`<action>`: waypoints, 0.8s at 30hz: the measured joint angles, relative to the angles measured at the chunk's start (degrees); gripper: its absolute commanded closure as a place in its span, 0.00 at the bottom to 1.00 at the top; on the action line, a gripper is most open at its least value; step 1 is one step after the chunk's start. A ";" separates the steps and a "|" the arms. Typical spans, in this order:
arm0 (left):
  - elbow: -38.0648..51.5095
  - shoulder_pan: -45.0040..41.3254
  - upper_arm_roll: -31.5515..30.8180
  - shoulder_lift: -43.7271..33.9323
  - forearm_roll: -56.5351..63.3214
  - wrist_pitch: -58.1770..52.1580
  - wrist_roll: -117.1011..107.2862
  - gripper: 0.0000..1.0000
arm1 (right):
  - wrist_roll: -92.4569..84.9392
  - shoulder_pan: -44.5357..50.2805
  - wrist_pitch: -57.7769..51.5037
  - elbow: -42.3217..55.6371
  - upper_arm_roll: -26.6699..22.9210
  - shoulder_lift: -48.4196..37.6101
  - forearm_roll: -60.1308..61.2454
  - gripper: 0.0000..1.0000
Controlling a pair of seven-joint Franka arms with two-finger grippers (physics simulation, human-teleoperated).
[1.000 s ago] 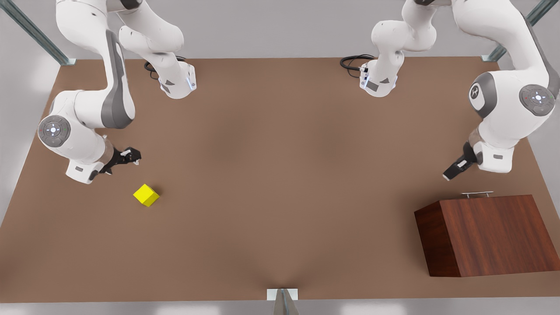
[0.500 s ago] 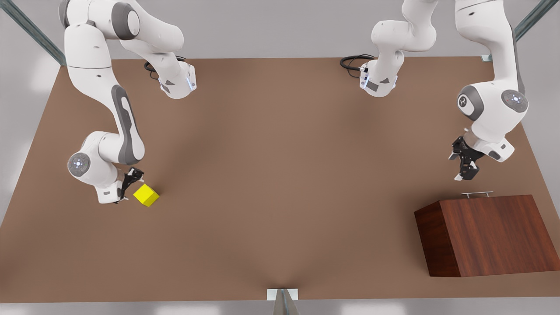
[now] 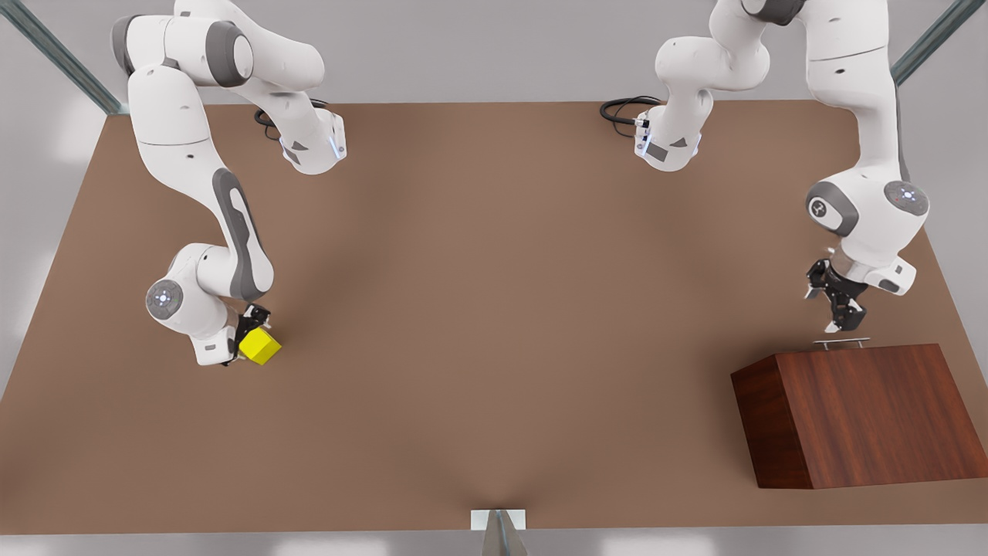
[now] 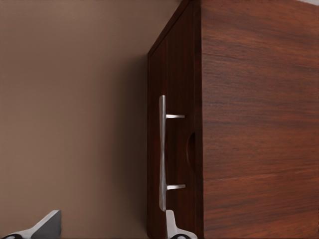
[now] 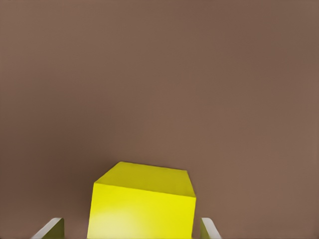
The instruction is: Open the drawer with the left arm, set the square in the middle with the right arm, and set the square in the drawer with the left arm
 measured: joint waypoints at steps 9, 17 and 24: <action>1.56 2.80 1.43 4.36 -0.19 3.18 3.59 0.00 | 0.09 -0.27 3.33 -0.80 0.05 2.75 0.64 0.00; 3.93 3.86 1.34 8.19 -0.14 5.13 3.59 0.00 | 0.79 -0.09 3.25 -0.70 0.00 3.60 1.23 0.21; 4.39 3.86 0.82 8.99 -0.10 5.57 3.59 0.00 | 0.44 0.00 3.07 -0.61 0.00 3.31 1.23 0.24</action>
